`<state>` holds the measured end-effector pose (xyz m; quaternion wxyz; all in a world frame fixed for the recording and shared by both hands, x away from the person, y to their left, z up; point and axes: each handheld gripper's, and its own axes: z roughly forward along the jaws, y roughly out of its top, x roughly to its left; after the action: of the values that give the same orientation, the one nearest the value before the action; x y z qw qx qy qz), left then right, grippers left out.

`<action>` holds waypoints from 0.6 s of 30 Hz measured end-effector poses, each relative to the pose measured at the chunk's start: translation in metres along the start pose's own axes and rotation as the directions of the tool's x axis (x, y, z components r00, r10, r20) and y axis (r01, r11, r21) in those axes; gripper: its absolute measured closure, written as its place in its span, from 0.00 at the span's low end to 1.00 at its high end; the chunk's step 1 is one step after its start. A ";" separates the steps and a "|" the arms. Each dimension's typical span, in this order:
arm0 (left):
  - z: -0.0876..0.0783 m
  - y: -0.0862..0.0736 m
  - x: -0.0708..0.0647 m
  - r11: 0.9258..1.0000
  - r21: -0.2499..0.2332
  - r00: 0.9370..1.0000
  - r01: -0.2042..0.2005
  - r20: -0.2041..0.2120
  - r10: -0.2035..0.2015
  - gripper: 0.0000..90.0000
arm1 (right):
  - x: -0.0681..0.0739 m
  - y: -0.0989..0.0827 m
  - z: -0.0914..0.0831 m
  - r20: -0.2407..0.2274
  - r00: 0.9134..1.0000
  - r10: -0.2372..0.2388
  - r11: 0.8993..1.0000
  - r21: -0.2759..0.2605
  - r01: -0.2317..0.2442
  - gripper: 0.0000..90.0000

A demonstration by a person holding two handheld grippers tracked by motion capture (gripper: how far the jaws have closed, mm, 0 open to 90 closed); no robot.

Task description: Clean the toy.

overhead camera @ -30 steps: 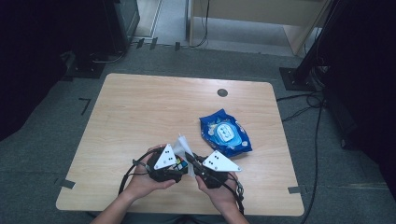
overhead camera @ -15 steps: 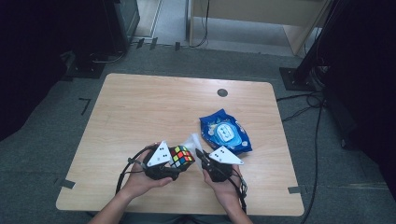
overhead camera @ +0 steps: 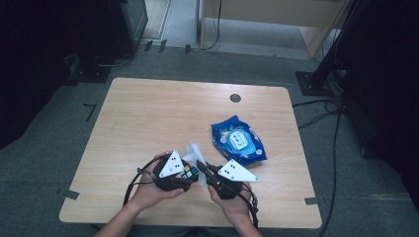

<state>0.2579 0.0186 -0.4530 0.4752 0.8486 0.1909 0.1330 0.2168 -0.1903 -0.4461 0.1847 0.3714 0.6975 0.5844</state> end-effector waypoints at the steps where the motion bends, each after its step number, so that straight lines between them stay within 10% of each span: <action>1: 0.000 0.000 0.000 1.000 0.000 1.000 0.001 0.000 -0.001 0.38 | -0.004 -0.002 0.001 0.003 1.000 0.015 1.000 0.004 -0.015 0.98; 18: -0.012 0.002 0.012 0.997 -0.051 0.999 0.050 -0.009 -0.050 0.38 | -0.052 -0.040 0.020 0.175 0.980 0.099 0.971 0.196 -0.133 0.93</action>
<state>0.2640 0.0319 -0.4446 0.4986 0.8306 0.2112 0.1303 0.2531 -0.2168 -0.4981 0.1672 0.4758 0.7139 0.4859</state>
